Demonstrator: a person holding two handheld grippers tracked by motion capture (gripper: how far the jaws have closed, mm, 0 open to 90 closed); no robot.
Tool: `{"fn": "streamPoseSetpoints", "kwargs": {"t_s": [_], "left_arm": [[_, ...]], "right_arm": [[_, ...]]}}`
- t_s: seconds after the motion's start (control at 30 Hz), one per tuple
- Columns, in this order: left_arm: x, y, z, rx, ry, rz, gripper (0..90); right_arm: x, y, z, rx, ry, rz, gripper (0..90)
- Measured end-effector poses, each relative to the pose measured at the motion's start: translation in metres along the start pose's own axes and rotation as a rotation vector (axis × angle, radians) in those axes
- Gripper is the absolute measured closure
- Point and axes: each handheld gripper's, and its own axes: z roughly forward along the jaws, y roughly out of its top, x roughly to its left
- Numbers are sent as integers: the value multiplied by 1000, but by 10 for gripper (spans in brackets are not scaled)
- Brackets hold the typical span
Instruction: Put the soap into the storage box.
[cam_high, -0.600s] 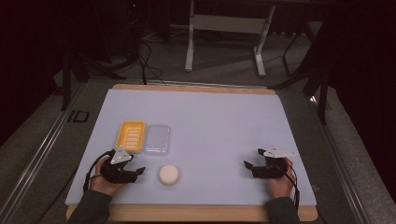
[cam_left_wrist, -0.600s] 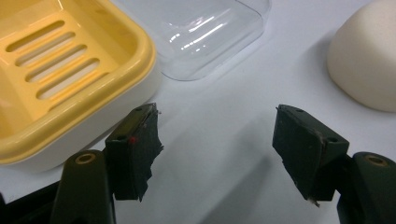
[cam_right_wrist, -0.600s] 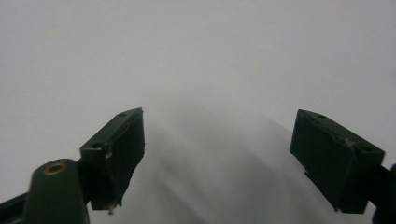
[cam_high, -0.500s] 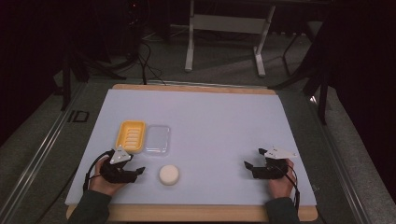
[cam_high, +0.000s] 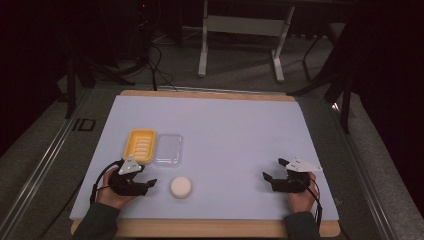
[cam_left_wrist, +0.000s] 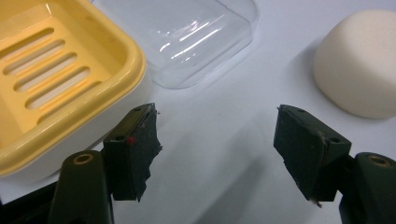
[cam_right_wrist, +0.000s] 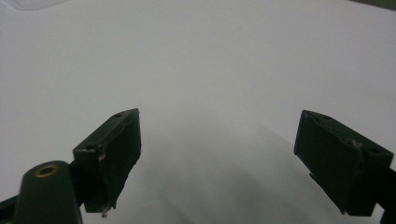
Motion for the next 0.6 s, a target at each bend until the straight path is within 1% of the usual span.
{"fn": "streamPoseSetpoints", "kwargs": {"t_s": [0.07, 0.1, 0.17, 0.47, 0.6], "left_arm": [[0, 2, -1, 8, -2, 12, 311], [-1, 3, -1, 12, -7, 17, 310], [-1, 5, -1, 29, -5, 39, 311], [-2, 17, -2, 71, -22, 102, 309], [-4, 22, -1, 87, -53, 126, 309]], "right_arm": [[0, -1, -1, -14, -3, 1, 146], [-1, -1, -1, -13, -3, 6, 146], [-1, -1, -1, -12, -4, 7, 146], [-1, -1, -2, -13, -14, 16, 149], [-1, -1, -1, -13, -9, 14, 149]]}}
